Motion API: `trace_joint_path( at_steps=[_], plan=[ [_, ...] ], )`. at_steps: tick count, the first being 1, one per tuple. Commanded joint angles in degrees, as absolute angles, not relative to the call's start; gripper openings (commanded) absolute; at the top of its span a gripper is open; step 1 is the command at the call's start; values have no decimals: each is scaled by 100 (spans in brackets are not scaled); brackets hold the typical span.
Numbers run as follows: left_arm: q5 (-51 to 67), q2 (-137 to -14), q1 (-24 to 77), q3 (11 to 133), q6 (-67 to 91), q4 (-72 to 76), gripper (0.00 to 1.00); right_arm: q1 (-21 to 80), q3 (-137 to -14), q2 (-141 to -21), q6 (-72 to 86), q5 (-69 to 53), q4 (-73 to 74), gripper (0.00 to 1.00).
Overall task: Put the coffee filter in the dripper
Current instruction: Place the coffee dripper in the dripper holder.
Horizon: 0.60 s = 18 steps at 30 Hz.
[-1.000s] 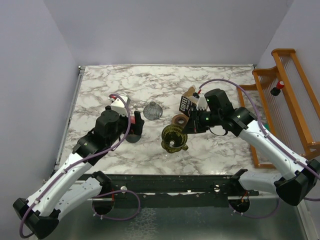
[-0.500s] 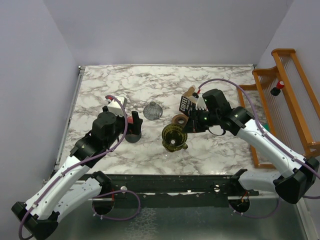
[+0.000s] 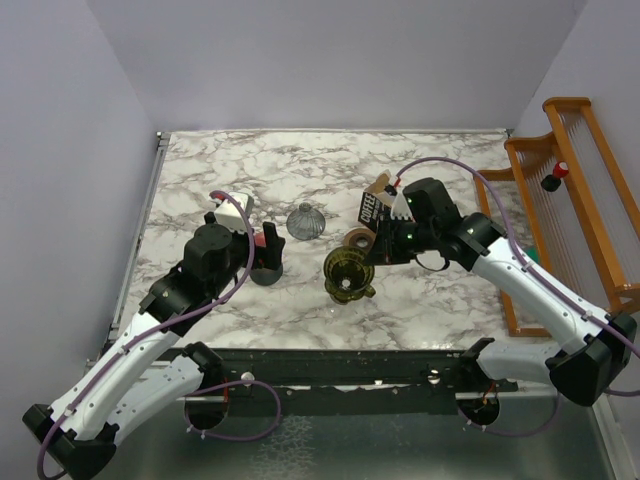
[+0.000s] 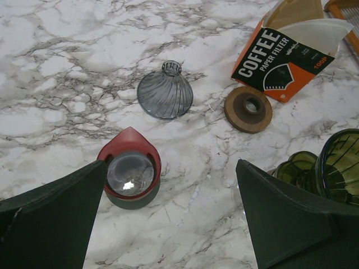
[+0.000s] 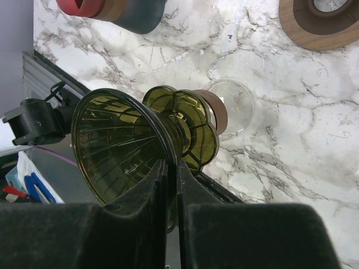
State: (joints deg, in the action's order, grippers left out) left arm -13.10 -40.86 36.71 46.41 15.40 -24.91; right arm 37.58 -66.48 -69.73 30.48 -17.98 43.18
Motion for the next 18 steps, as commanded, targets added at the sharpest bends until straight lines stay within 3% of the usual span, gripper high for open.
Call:
trace_joint_path(
  at_steps=[1, 7, 18],
  plan=[
    [-1433, -4022, 3647, 4576, 1494, -2408, 99, 3830, -6627, -7040, 3085, -1739, 4233, 18],
    [-1428, -4001, 3646, 4577, 1503, -2408, 99, 3867, -6618, -7064, 3092, -1756, 4223, 28],
    [-1433, -3995, 3647, 4575, 1520, -2408, 99, 3958, -6627, -7092, 3161, -1793, 4136, 32]
  ],
)
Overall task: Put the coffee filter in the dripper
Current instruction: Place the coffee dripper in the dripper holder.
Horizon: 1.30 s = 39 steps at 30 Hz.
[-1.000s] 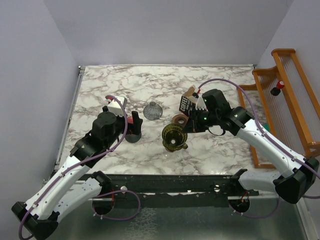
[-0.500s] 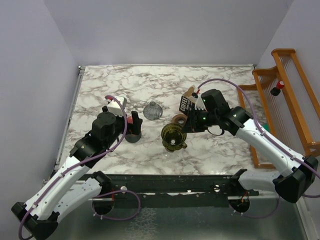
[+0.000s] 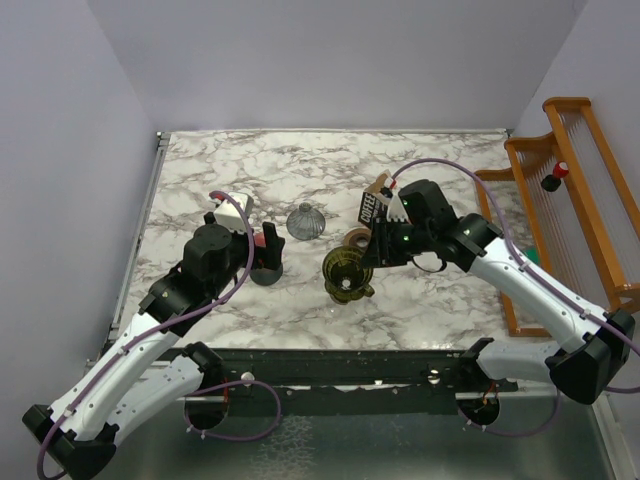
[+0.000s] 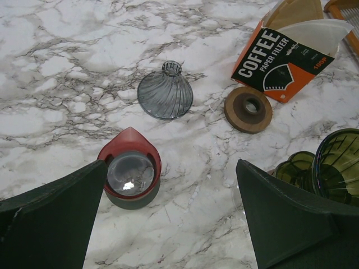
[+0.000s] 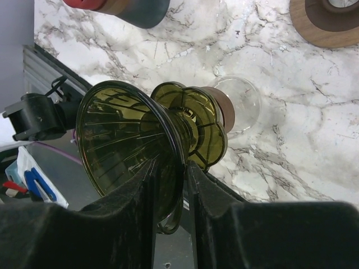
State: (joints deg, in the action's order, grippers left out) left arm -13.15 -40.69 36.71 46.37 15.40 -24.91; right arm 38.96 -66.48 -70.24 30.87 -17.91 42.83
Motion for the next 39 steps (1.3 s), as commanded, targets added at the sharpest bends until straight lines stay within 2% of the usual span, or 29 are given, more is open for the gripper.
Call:
trace_joint_path(
  at_steps=[1, 22, 39],
  plan=[
    [-1433, -3993, 3647, 4571, 1520, -2408, 99, 3972, -6631, -7109, 3168, -1796, 4119, 32],
    [-1418, -3970, 3646, 4567, 1529, -2410, 99, 4174, -6713, -7215, 3295, -1707, 4057, 35],
    [-1432, -3946, 3647, 4566, 1538, -2417, 99, 4297, -6837, -7207, 3391, -1696, 4078, 31]
  ],
)
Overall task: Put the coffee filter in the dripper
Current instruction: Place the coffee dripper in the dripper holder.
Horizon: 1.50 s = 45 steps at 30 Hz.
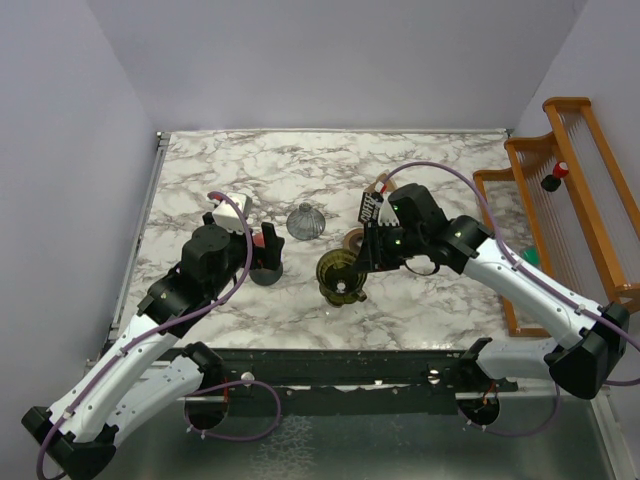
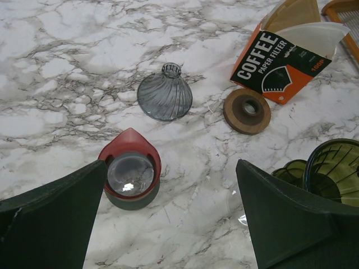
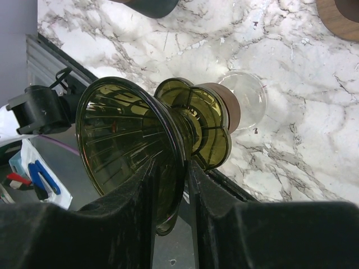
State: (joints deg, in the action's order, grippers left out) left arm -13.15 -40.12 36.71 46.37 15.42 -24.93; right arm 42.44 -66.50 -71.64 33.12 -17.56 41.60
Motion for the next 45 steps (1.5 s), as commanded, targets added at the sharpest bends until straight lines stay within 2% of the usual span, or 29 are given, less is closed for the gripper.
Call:
trace_joint_path(
  at_steps=[1, 7, 14, 22, 35, 41, 45],
  plan=[
    [-1433, -3937, 3646, 4570, 1538, -2417, 99, 4305, -6838, -7209, 3390, -1694, 4066, 32],
    [-1429, -3921, 3647, 4570, 1538, -2426, 99, 4315, -6788, -7224, 3410, -1691, 4027, 32],
    [-1424, -3946, 3647, 4569, 1542, -2426, 99, 4315, -6840, -7199, 3365, -1513, 4137, 42],
    [-1424, -3930, 3643, 4556, 1547, -2426, 99, 4315, -7210, -7136, 3242, -974, 4450, 49],
    [-1459, -3949, 3647, 4567, 1529, -2426, 99, 4315, -8336, -7381, 2020, 1631, 4883, 52],
    [-1467, -3942, 3647, 4563, 1529, -2434, 99, 4262, -7997, -7473, 1241, 2996, 4276, 54],
    [-1472, -3933, 3647, 4563, 1529, -2435, 99, 3980, -7627, -7440, 856, 2929, 3715, 54]
  ],
)
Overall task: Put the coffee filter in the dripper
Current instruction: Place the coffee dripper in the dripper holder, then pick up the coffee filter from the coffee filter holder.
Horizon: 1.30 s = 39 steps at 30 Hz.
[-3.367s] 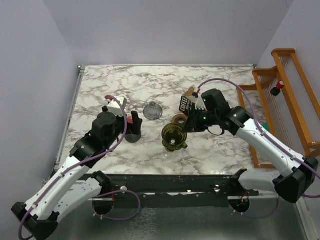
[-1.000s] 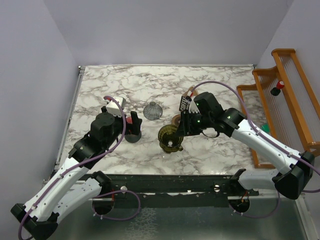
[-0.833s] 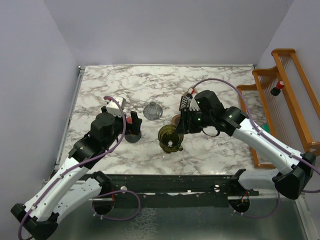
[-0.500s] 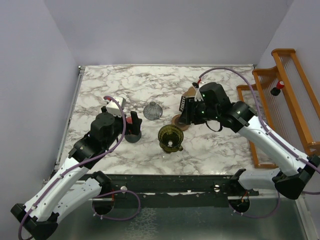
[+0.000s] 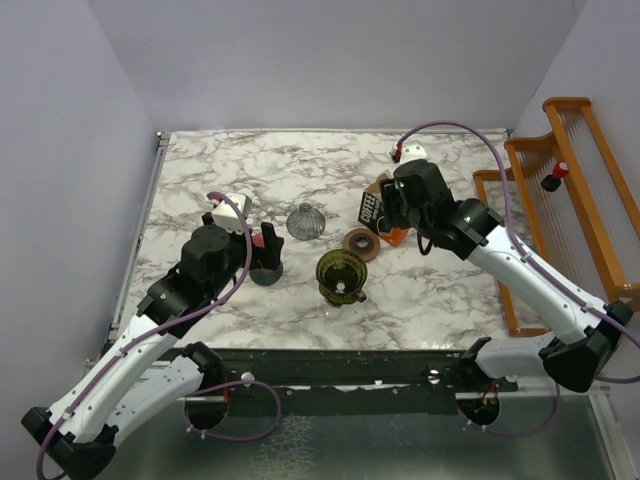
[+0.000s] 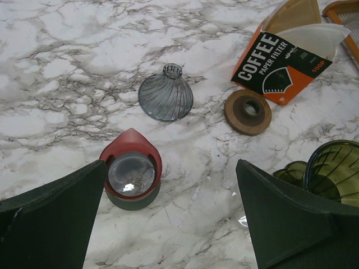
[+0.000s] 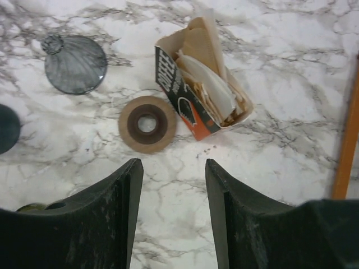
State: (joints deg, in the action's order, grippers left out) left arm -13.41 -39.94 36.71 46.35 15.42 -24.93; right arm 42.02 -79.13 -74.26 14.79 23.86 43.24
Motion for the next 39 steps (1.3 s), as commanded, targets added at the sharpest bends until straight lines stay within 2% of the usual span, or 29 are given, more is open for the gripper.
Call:
trace_joint_path(
  at_steps=[1, 7, 12, 15, 39],
  plan=[
    [-1464, -3930, 3647, 4563, 1529, -2435, 99, 3871, -7560, -7435, 797, 2769, 3610, 54],
    [-1445, -3946, 3647, 4566, 1516, -2435, 99, 3215, -7449, -7636, 777, 1878, 3290, 52],
    [-1457, -3941, 3645, 4563, 1495, -2435, 99, 2854, -7488, -7979, 713, 1376, 3187, 42],
    [-1479, -3924, 3647, 4564, 1490, -2443, 99, 2751, -7459, -8095, 712, 1171, 3095, 41],
    [-1503, -3941, 3643, 4578, 1459, -2447, 99, 2462, -7254, -8449, 755, 1239, 2917, 29]
  ],
)
